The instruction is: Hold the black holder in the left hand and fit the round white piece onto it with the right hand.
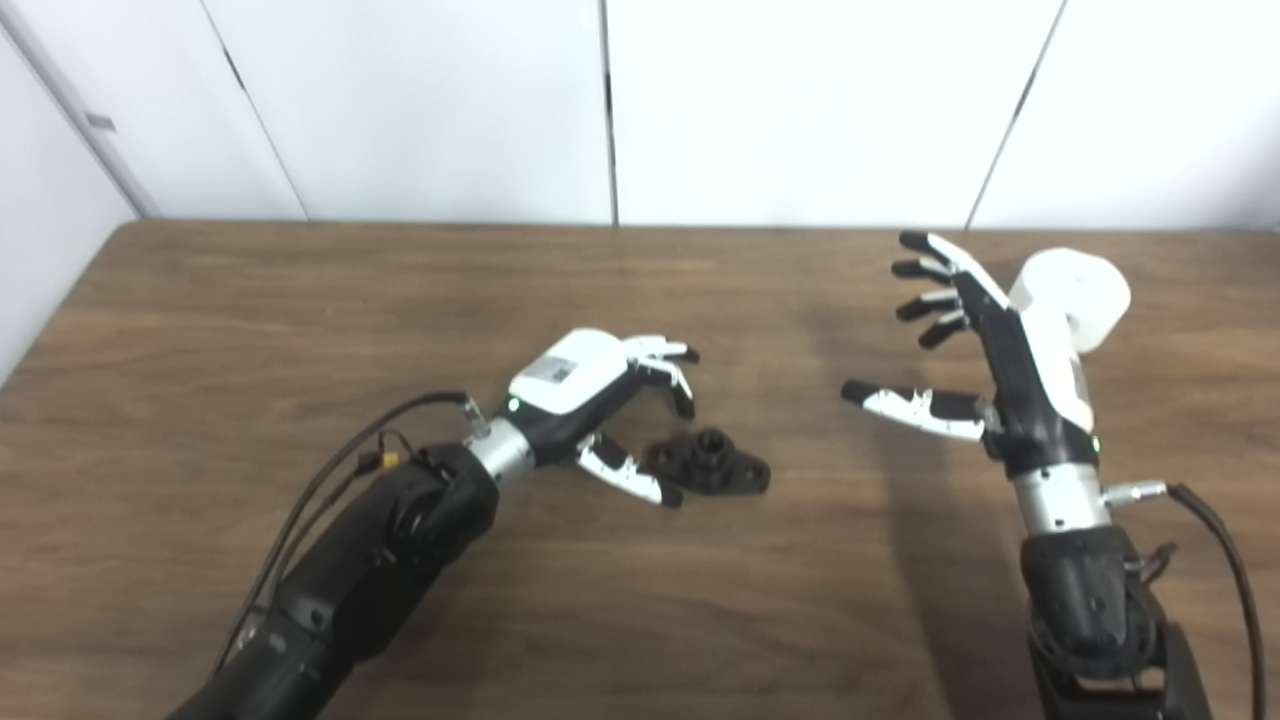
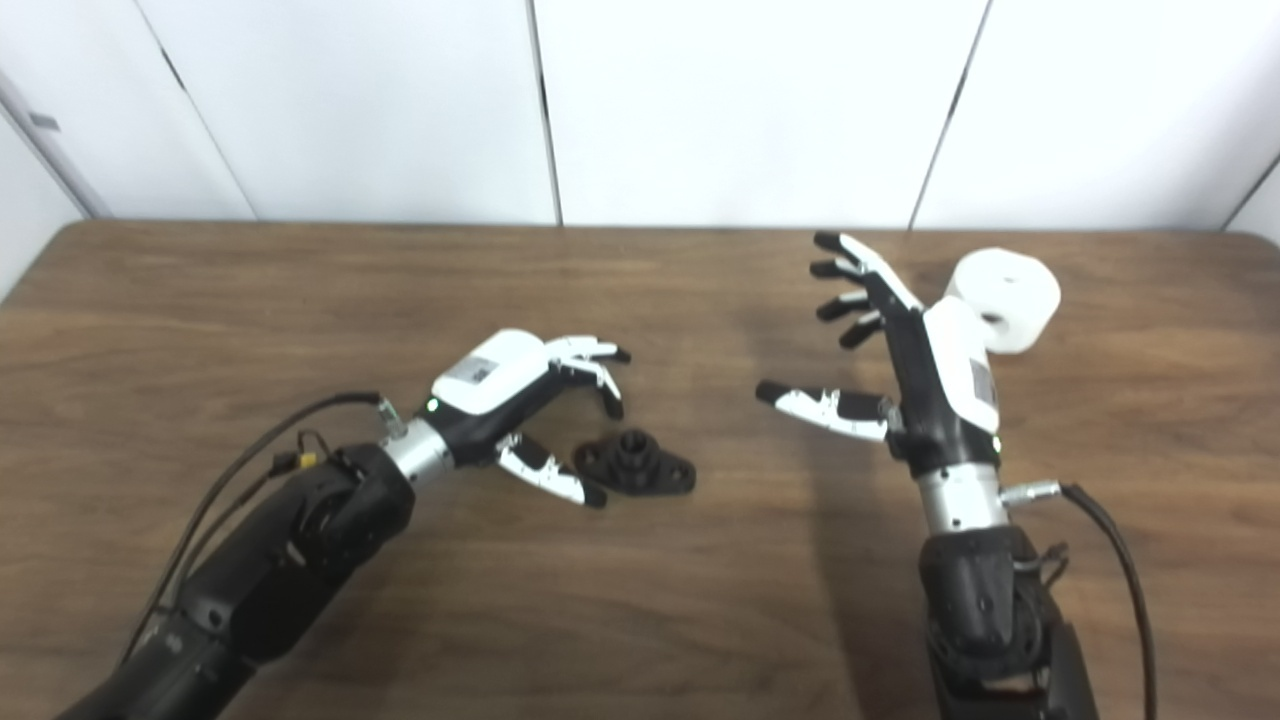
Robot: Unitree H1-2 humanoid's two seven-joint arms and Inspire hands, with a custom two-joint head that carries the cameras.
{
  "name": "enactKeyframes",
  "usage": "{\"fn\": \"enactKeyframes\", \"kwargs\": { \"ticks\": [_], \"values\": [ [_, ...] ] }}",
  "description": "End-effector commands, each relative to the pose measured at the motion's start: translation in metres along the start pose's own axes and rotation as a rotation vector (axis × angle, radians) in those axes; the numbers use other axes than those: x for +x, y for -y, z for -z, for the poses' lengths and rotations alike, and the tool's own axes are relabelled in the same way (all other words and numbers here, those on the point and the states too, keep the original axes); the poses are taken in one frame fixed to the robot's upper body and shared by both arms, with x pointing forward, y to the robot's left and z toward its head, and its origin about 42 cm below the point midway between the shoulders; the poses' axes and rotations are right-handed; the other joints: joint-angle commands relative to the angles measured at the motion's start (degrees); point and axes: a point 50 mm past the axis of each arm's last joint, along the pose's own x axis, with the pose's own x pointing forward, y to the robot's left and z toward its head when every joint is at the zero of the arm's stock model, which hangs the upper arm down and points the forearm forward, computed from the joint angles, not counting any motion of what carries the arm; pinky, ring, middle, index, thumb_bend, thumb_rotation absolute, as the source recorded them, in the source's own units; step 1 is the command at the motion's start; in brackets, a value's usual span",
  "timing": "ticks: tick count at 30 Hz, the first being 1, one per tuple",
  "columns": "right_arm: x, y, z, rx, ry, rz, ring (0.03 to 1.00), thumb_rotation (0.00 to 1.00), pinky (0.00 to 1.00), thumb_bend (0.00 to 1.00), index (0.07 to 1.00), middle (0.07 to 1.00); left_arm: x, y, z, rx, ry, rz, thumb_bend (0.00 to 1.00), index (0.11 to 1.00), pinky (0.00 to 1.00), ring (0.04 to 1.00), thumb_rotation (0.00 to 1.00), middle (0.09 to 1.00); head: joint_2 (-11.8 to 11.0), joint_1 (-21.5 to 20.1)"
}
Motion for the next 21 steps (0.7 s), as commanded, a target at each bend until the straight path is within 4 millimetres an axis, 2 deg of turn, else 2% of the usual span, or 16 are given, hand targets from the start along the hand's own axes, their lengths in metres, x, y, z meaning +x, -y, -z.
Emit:
{"fn": "enactKeyframes", "kwargs": {
  "ticks": [1,9,14,15,16,18,21],
  "values": [
    [0.0117,0.0119,-0.0154,-0.005,0.078,0.052,0.619,0.16,0.47,0.6,0.853,0.763,-0.0025,0.035,-0.0025,-0.017,-0.016,0.153,0.95,0.584,0.72,0.89,0.21,0.876,0.05,0.0],
    [0.0115,0.0131,-0.0158,-0.007,0.082,0.056,0.615,0.16,0.47,0.6,0.852,0.761,-0.0033,0.0355,0.0009,-0.006,-0.028,0.151,0.94,0.573,0.71,0.884,0.23,0.871,0.29,-0.15],
    [0.0113,0.0137,-0.016,-0.006,0.083,0.056,0.615,0.16,0.46,0.6,0.852,0.76,-0.0042,0.0356,0.0033,0.002,-0.035,0.153,0.93,0.527,0.71,0.88,0.22,0.858,0.49,-0.17],
    [0.0113,0.0138,-0.0159,-0.005,0.083,0.056,0.614,0.16,0.46,0.6,0.853,0.76,-0.0042,0.0357,0.004,0.001,-0.04,0.154,0.69,0.503,0.72,0.888,0.14,0.859,0.49,-0.17],
    [0.0115,0.0138,-0.0158,-0.004,0.083,0.056,0.615,0.16,0.46,0.6,0.853,0.76,-0.0042,0.0357,0.0045,0.0,-0.045,0.155,0.61,0.494,0.72,0.889,0.11,0.856,0.53,-0.14],
    [0.0117,0.0138,-0.0157,-0.004,0.083,0.056,0.613,0.16,0.46,0.6,0.852,0.757,-0.0043,0.0358,0.0052,0.008,-0.047,0.156,0.54,0.485,0.73,0.89,0.08,0.85,0.53,-0.14],
    [0.0122,0.0135,-0.0154,-0.004,0.085,0.055,0.612,0.16,0.46,0.6,0.853,0.758,-0.0041,0.0369,0.0067,0.02,-0.053,0.154,0.52,0.479,0.74,0.883,0.08,0.826,0.46,-0.19]
  ]
}}
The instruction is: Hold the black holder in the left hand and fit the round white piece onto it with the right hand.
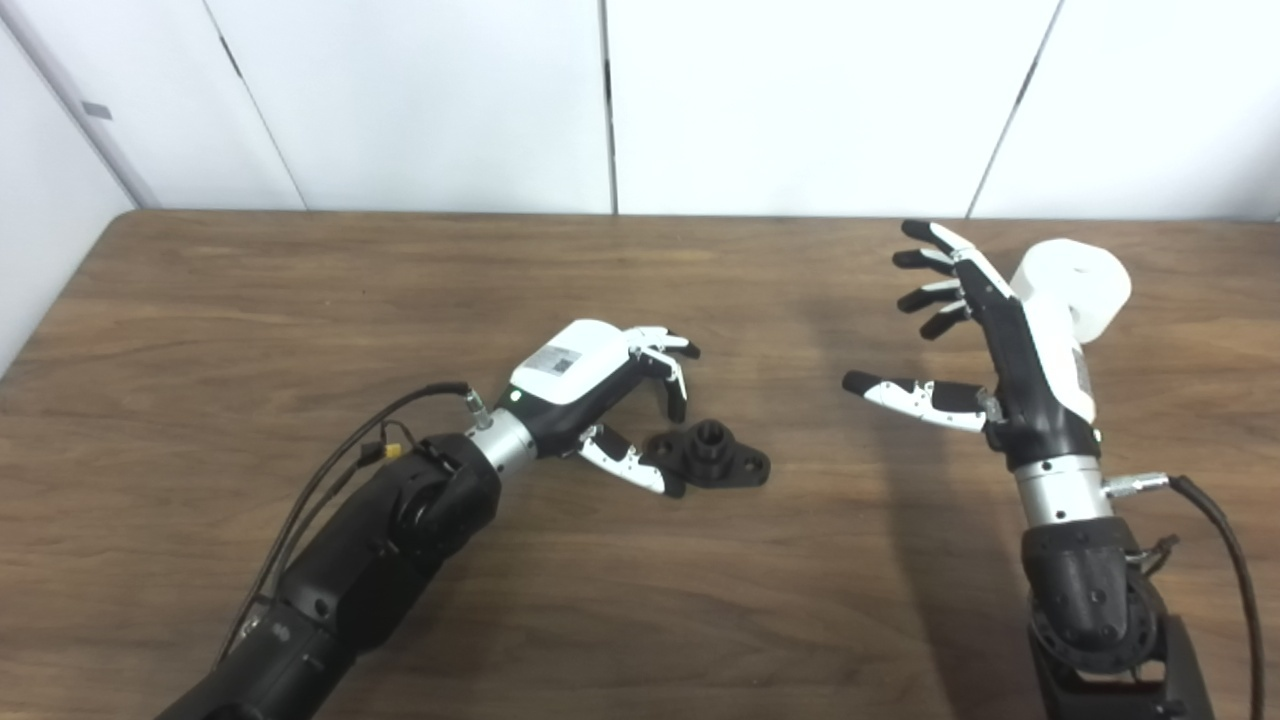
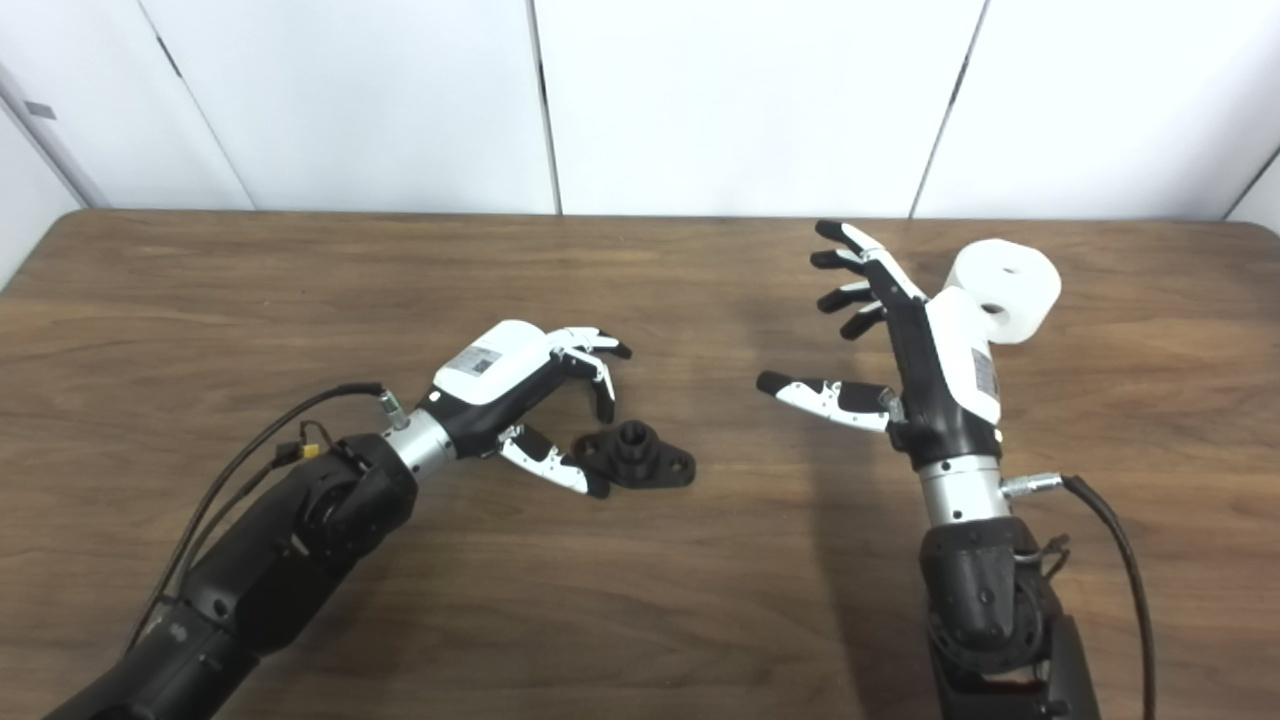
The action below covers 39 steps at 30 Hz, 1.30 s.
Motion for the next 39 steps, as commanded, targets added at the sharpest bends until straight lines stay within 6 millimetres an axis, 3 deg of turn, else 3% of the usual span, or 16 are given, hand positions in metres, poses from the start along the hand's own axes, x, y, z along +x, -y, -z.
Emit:
{"fn": "enactKeyframes", "kwargs": {
  "ticks": [1,15,19,25,28,32,39],
  "values": [
    [0.012,0.012,-0.015,-0.003,0.084,0.053,0.611,0.16,0.46,0.6,0.853,0.758,-0.006,0.035,0.004,0.003,-0.047,0.154,0.52,0.478,0.74,0.881,0.08,0.819,0.02,-0.01],
    [0.013,0.013,-0.014,-0.002,0.083,0.054,0.612,0.14,0.46,0.6,0.852,0.76,-0.005,0.034,0.001,0.02,-0.04,0.16,0.52,0.476,0.78,0.868,0.08,0.788,-0.56,-0.22],
    [0.013,0.013,-0.014,-0.005,0.08,0.055,0.61,0.15,0.46,0.6,0.851,0.761,-0.006,0.034,0.001,0.016,-0.042,0.175,0.52,0.477,0.79,0.875,0.08,0.796,-1.22,-1.92],
    [0.014,0.014,-0.014,-0.039,0.074,0.054,0.611,0.16,0.47,0.6,0.849,0.763,-0.011,0.035,0.004,0.013,-0.055,0.202,0.52,0.478,0.81,0.884,0.08,0.805,-3.92,-9.75],
    [0.019,0.022,-0.015,-0.133,0.08,0.04,0.622,0.18,0.49,0.62,0.84,0.761,-0.017,0.037,0.008,0.004,-0.047,0.191,0.52,0.478,0.8,0.871,0.07,0.798,-6.79,-15.39],
    [0.031,0.043,-0.014,-0.372,0.082,-0.016,0.635,0.23,0.52,0.65,0.822,0.745,-0.024,0.039,0.013,-0.013,-0.056,0.19,0.53,0.478,0.8,0.867,0.07,0.797,-10.07,-20.34],
    [0.065,0.092,-0.026,-0.74,0.004,-0.081,0.792,0.26,0.62,0.76,0.819,0.863,-0.033,0.041,0.022,-0.022,-0.043,0.179,0.53,0.478,0.79,0.846,0.06,0.785,-14.35,-25.85]
  ]
}}
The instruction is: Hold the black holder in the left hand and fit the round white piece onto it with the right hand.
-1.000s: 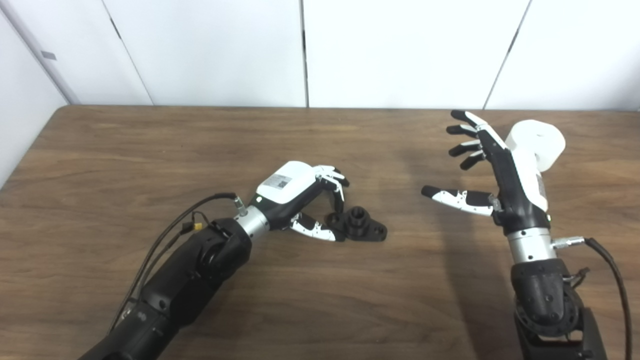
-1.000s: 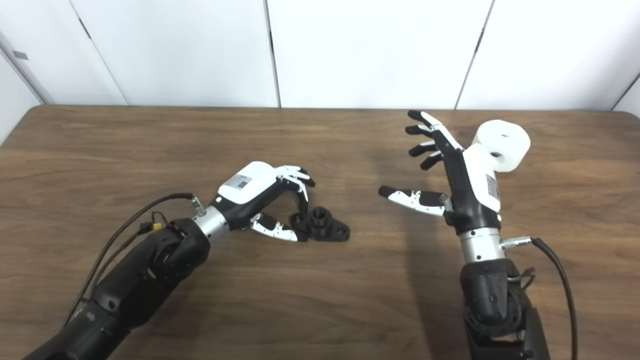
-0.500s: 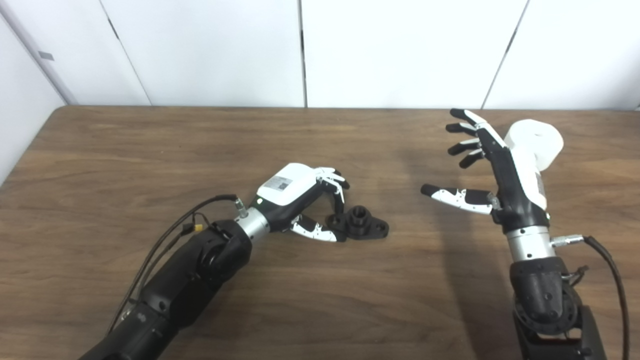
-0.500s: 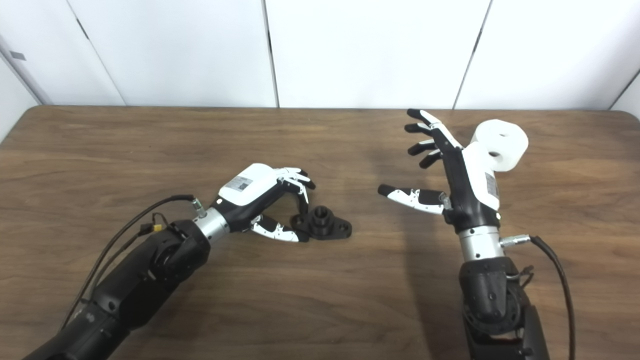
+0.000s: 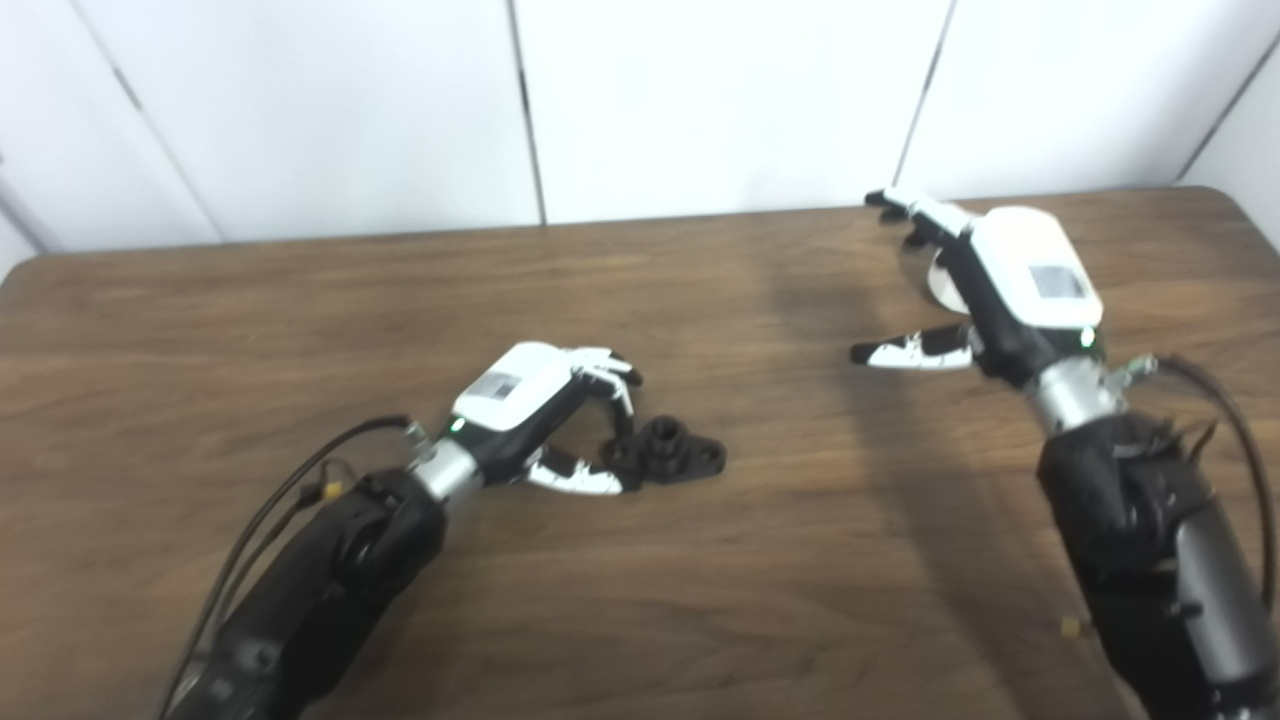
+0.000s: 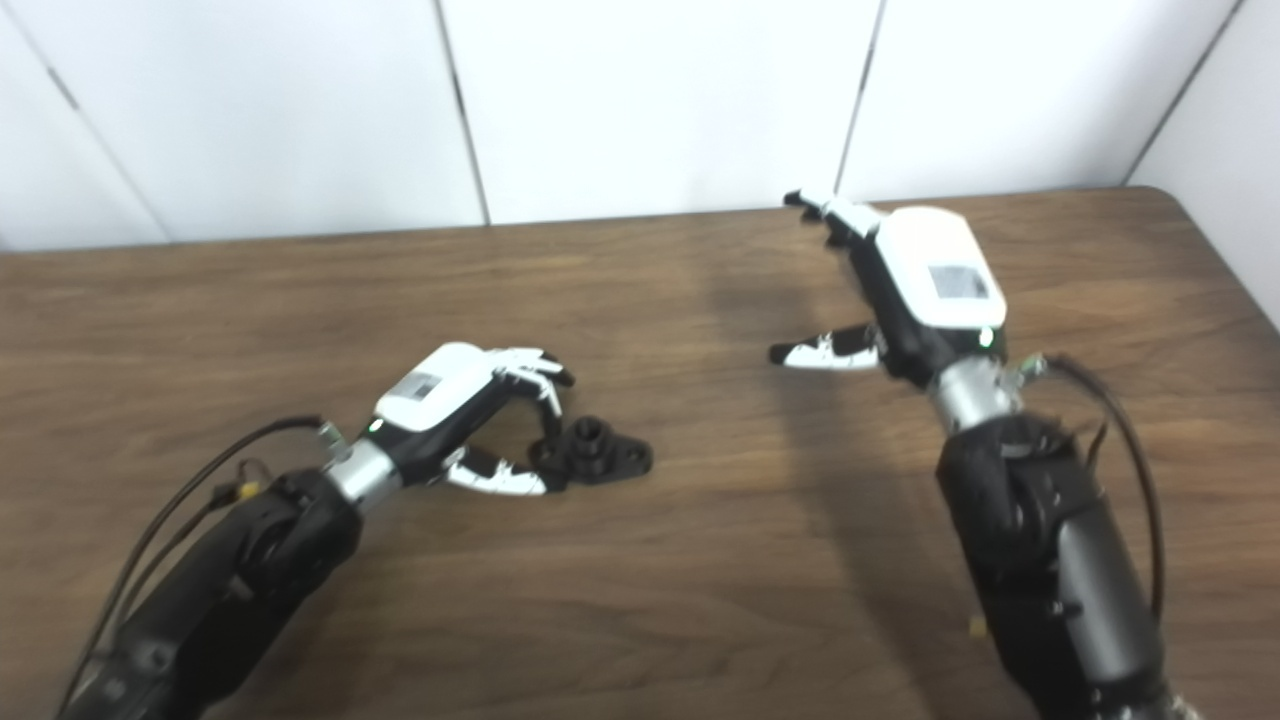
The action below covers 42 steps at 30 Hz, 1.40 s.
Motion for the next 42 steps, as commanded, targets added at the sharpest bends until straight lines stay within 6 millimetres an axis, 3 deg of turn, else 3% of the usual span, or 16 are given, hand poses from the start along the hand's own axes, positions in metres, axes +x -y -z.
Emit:
{"fn": "enactKeyframes", "kwargs": {
  "ticks": [1,3,6,16,27,42],
  "values": [
    [0.014,0.03,-0.001,-0.113,-0.022,0.01,0.836,0.3,0.66,0.77,0.832,0.895,-0.025,0.037,0.016,-0.01,-0.063,0.17,0.53,0.478,0.79,0.843,0.06,0.783,-0.56,-0.72],
    [0.024,0.045,0.004,-0.191,-0.077,-0.034,0.912,0.31,0.77,0.81,0.831,0.94,-0.027,0.039,0.02,-0.015,-0.065,0.175,0.53,0.478,0.78,0.841,0.06,0.784,-1.46,-1.9],
    [0.039,0.059,0.011,-0.265,-0.139,-0.07,0.96,0.3,0.84,0.86,0.828,0.972,-0.031,0.043,0.028,-0.018,-0.061,0.176,0.53,0.477,0.79,0.845,0.06,0.789,-3.08,-4.08],
    [0.072,0.074,0.038,-0.338,-0.264,-0.101,0.998,0.31,0.9,0.89,0.876,0.992,-0.039,0.045,0.039,-0.021,-0.058,0.184,0.53,0.476,0.8,0.858,0.07,0.799,-5.67,-7.48],
    [0.09,0.063,0.063,-0.34,-0.349,-0.196,0.964,0.33,0.91,0.99,0.883,0.978,-0.043,0.044,0.04,-0.024,-0.055,0.174,0.53,0.476,0.79,0.844,0.06,0.79,-6.23,-8.5],
    [0.098,0.022,0.09,-0.27,-0.392,-0.279,0.929,0.35,0.86,0.97,0.822,0.935,-0.047,0.043,0.037,-0.044,-0.049,0.178,0.53,0.477,0.8,0.84,0.06,0.788,-6.0,-7.93]
  ]
}}
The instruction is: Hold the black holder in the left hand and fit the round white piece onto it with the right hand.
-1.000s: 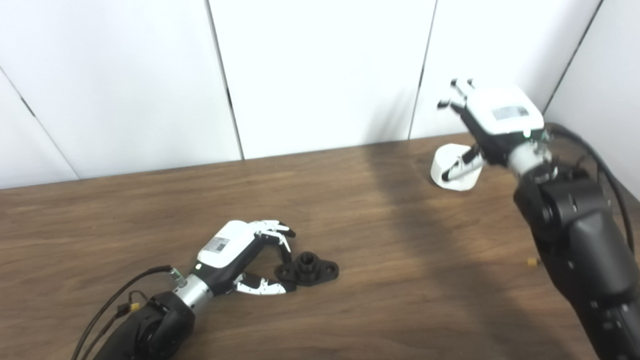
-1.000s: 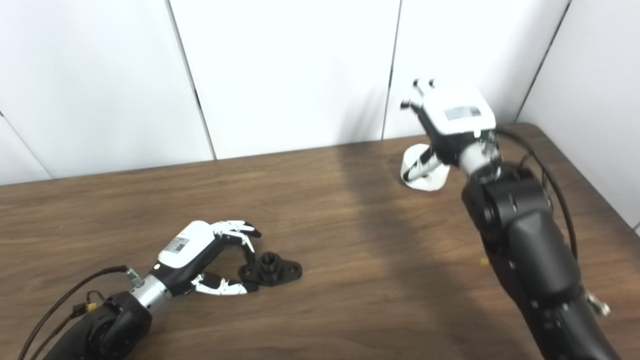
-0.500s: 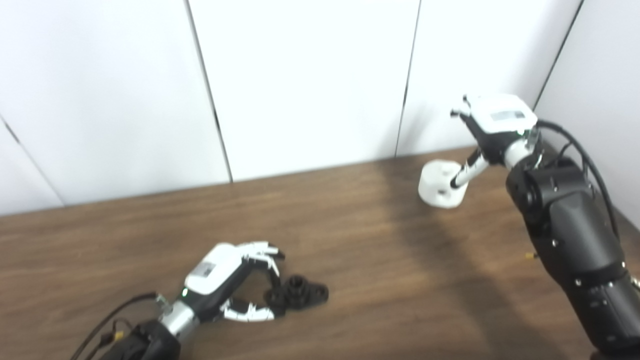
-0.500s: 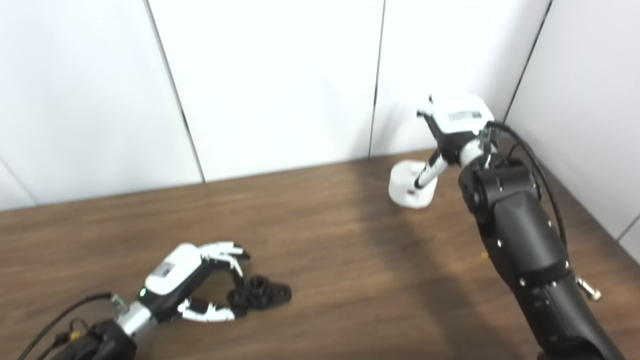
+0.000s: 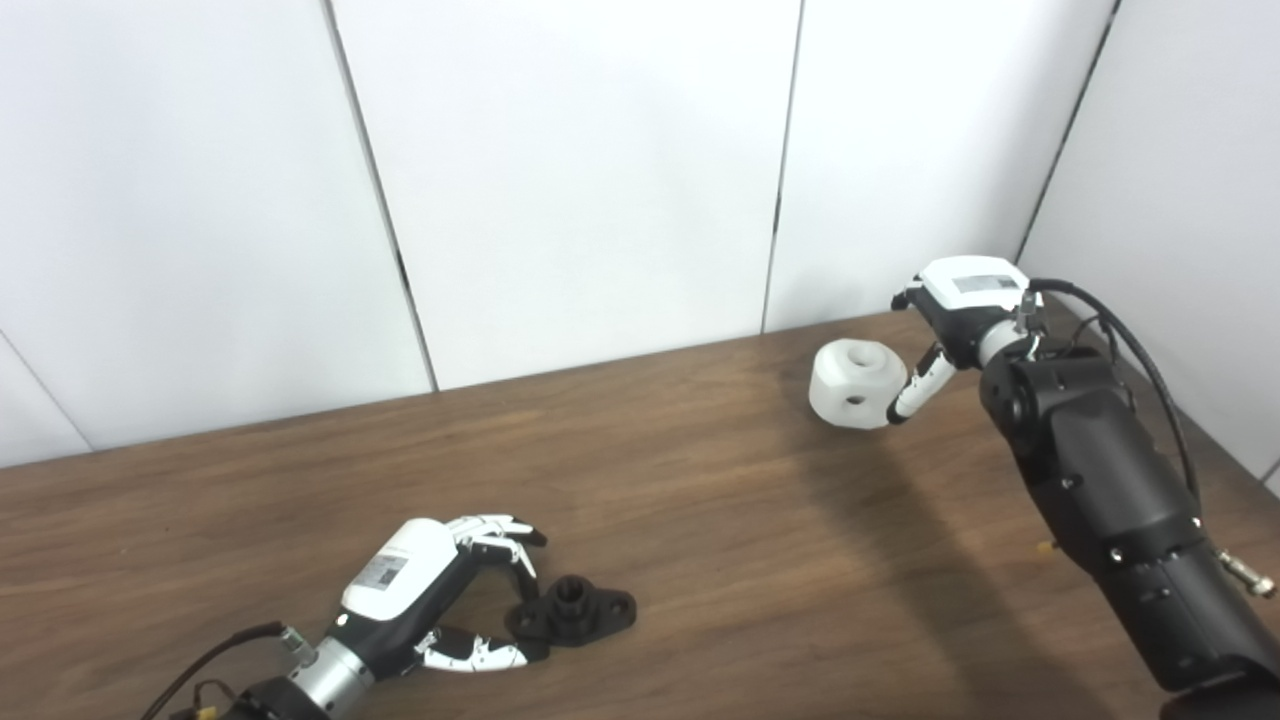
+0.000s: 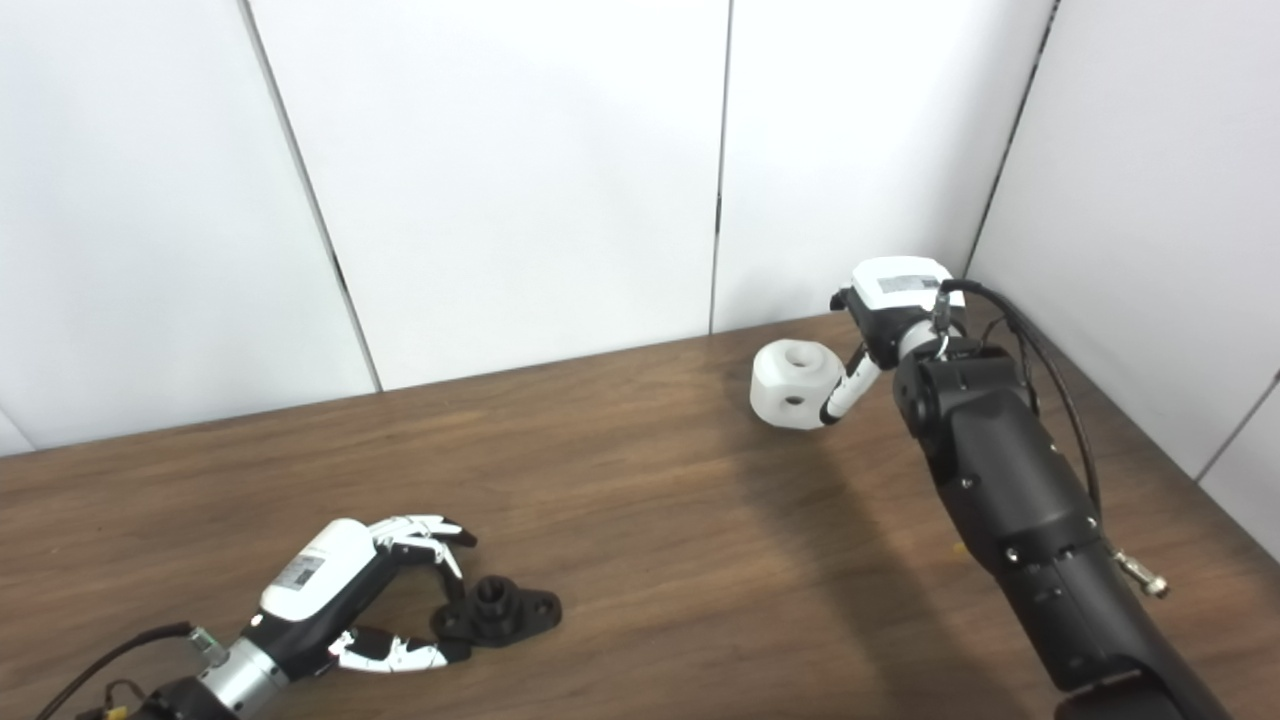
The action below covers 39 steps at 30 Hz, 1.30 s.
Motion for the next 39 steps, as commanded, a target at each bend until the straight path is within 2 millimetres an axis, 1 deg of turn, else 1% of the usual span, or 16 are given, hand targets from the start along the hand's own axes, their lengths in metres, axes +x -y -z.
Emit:
{"fn": "enactKeyframes", "kwargs": {
  "ticks": [1,8,12,16,19,21,26,27,30,33,34,35,36,37,39],
  "values": [
    [0.005,0.026,0.003,0.007,-0.004,0.095,0.927,0.35,0.86,0.96,0.823,0.935,-0.036,0.032,0.016,0.006,-0.114,0.217,0.53,0.477,0.8,0.84,0.06,0.789,0.0,0.33],
    [0.011,0.009,-0.001,0.012,0.001,0.079,0.922,0.35,0.86,0.94,0.822,0.932,-0.035,0.029,0.011,0.007,-0.122,0.23,0.53,0.477,0.81,0.839,0.06,0.789,-0.01,0.67],
    [0.014,-0.001,-0.006,0.04,0.012,0.064,0.926,0.33,0.88,0.93,0.816,0.93,-0.035,0.027,0.008,0.01,-0.124,0.231,0.53,0.477,0.8,0.841,0.06,0.789,0.2,0.78],
    [0.014,-0.006,-0.009,0.049,0.022,0.058,0.925,0.33,0.88,0.93,0.819,0.93,-0.037,0.026,0.006,0.006,-0.126,0.229,0.53,0.478,0.8,0.842,0.06,0.788,0.22,0.66],
    [0.016,-0.012,-0.011,0.049,0.032,0.06,0.912,0.33,0.86,0.94,0.816,0.924,-0.038,0.025,0.005,0.0,-0.128,0.226,0.52,0.478,0.79,0.839,0.06,0.785,0.28,0.97],
    [0.017,-0.015,-0.013,0.051,0.029,0.05,0.916,0.34,0.87,0.94,0.823,0.93,-0.038,0.025,0.004,-0.001,-0.133,0.232,0.52,0.478,0.79,0.837,0.06,0.785,0.32,0.98],
    [0.018,-0.019,-0.017,0.067,0.026,0.039,0.919,0.33,0.89,0.92,0.818,0.926,-0.039,0.022,0.001,-0.003,-0.138,0.244,0.52,0.479,0.81,0.838,0.06,0.79,0.57,0.8],
    [0.017,-0.02,-0.017,0.072,0.028,0.042,0.915,0.33,0.89,0.91,0.814,0.922,-0.039,0.022,0.001,-0.002,-0.136,0.242,0.52,0.479,0.8,0.838,0.06,0.788,0.57,0.77],
    [0.017,-0.022,-0.018,0.07,0.04,0.085,0.876,0.28,0.84,0.89,0.77,0.885,-0.039,0.02,-0.001,0.003,-0.133,0.241,0.52,0.479,0.79,0.832,0.06,0.786,0.78,0.85],
    [0.018,-0.025,-0.016,0.062,0.049,0.118,0.843,0.23,0.82,0.81,0.664,0.843,-0.04,0.02,-0.002,0.001,-0.129,0.239,0.52,0.479,0.79,0.827,0.06,0.781,0.78,0.85],
    [0.018,-0.026,-0.014,0.06,0.051,0.134,0.827,0.2,0.82,0.74,0.604,0.82,-0.039,0.02,-0.003,-0.002,-0.131,0.24,0.52,0.478,0.79,0.827,0.06,0.782,0.78,0.85],
    [0.019,-0.027,-0.014,0.06,0.052,0.146,0.816,0.18,0.82,0.63,0.548,0.804,-0.04,0.019,-0.003,-0.003,-0.133,0.241,0.52,0.478,0.79,0.827,0.06,0.783,1.07,0.92],
    [0.018,-0.028,-0.013,0.06,0.057,0.167,0.81,0.16,0.82,0.58,0.519,0.795,-0.04,0.019,-0.004,-0.004,-0.133,0.241,0.52,0.478,0.79,0.828,0.06,0.784,1.14,0.92],
    [0.018,-0.028,-0.013,0.059,0.062,0.183,0.797,0.15,0.81,0.55,0.502,0.775,-0.04,0.019,-0.004,-0.004,-0.133,0.24,0.52,0.479,0.78,0.827,0.05,0.784,1.26,0.89],
    [0.017,-0.03,-0.011,0.062,0.07,0.206,0.789,0.14,0.82,0.53,0.488,0.749,-0.04,0.018,-0.005,-0.005,-0.132,0.236,0.52,0.478,0.78,0.825,0.05,0.781,1.42,0.98]
  ]
}}
